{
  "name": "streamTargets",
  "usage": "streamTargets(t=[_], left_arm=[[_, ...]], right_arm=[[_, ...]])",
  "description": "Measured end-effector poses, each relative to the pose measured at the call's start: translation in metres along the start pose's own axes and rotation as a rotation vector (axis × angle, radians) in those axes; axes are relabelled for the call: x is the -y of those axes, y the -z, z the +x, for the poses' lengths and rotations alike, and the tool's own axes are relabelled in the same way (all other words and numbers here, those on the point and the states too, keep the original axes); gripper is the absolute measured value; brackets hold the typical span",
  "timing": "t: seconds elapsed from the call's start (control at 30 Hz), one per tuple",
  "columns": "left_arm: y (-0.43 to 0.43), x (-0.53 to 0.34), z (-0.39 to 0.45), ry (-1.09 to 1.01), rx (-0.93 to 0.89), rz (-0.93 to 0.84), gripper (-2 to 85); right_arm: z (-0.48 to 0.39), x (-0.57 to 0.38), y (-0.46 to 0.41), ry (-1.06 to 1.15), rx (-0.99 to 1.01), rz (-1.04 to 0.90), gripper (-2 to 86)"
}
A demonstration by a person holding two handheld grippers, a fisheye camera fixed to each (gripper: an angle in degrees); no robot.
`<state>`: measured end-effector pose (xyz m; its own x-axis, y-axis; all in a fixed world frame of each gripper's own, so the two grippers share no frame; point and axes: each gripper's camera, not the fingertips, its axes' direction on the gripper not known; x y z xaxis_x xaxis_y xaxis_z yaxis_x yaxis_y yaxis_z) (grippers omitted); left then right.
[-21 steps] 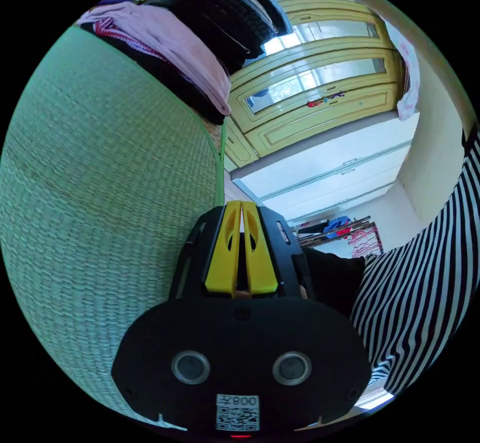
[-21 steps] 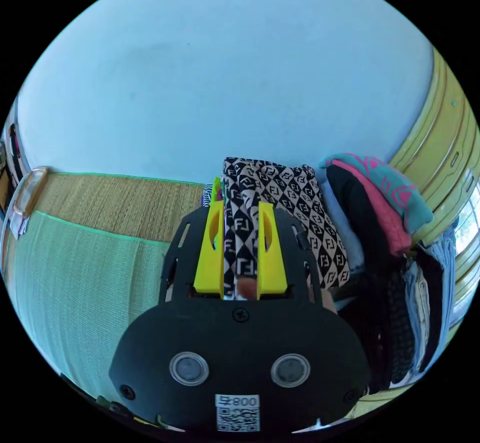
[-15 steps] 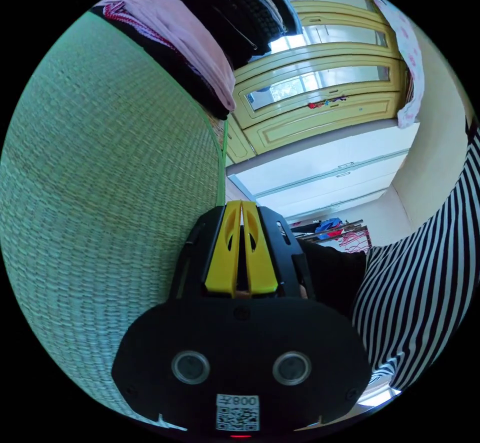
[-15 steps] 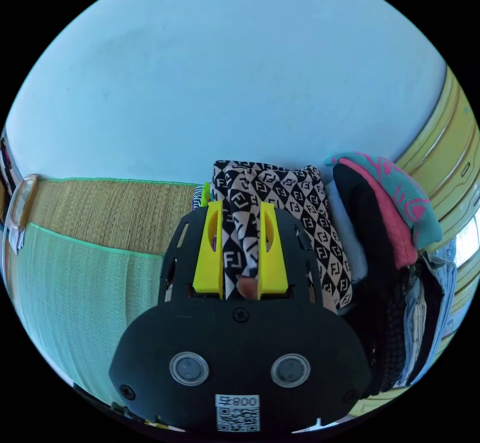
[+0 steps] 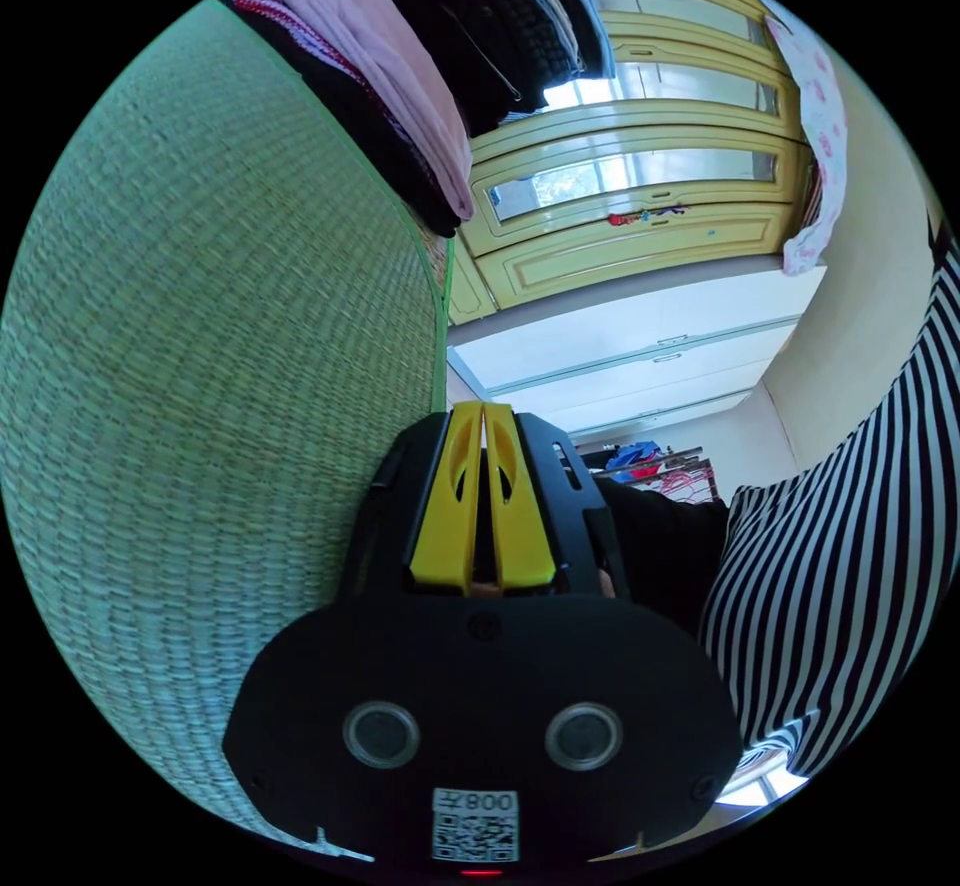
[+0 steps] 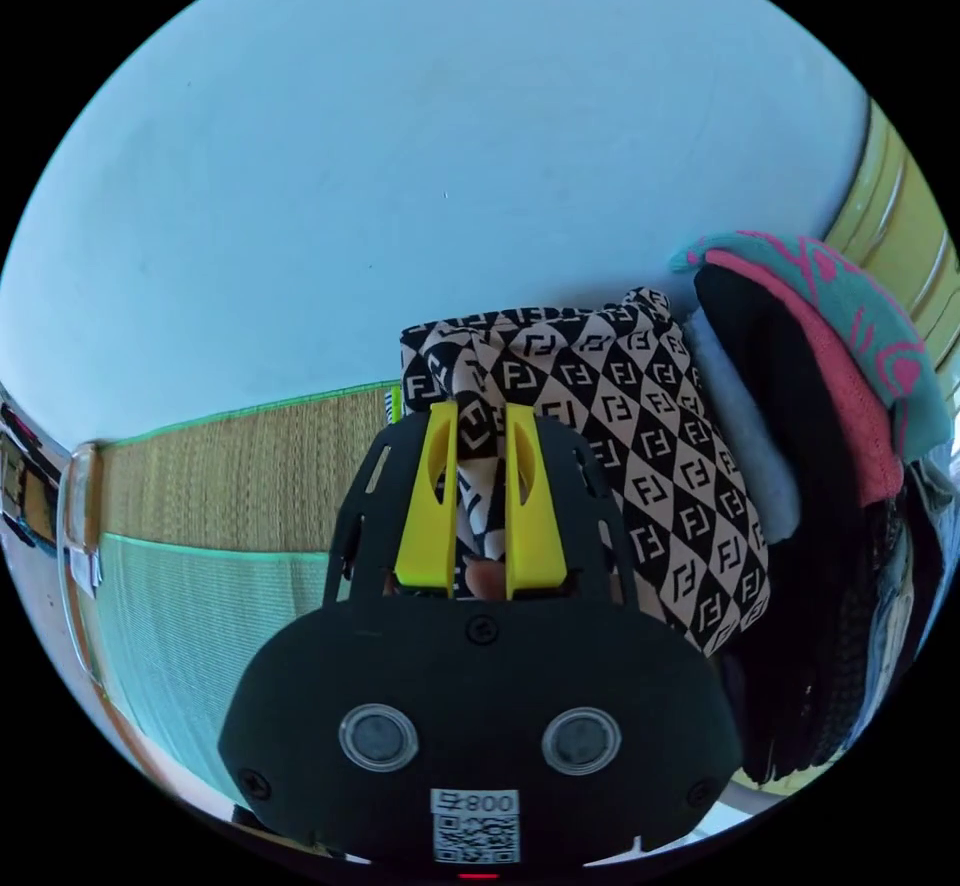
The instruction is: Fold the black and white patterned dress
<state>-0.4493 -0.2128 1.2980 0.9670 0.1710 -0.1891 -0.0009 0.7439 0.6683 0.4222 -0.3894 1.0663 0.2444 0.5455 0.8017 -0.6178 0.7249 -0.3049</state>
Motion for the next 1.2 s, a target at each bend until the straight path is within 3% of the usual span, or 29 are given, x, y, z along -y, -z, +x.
streamTargets(t=[0.33,0.67,0.97,1.2], left_arm=[[0.079,-0.026,0.084,0.022,-0.058,0.187,0.0],[0.199,-0.097,0.193,0.017,0.064,0.496,0.1],[0.273,-0.215,0.333,0.010,0.177,0.864,2.4],[0.291,-0.342,0.440,0.089,0.149,1.152,6.6]], right_arm=[[0.045,-0.049,0.056,-0.128,0.269,0.132,2.6],[0.021,-0.179,0.212,0.049,0.649,0.298,2.3],[-0.063,-0.321,0.338,0.180,1.048,0.216,2.1],[-0.122,-0.465,0.418,0.238,1.078,-0.071,2.0]])
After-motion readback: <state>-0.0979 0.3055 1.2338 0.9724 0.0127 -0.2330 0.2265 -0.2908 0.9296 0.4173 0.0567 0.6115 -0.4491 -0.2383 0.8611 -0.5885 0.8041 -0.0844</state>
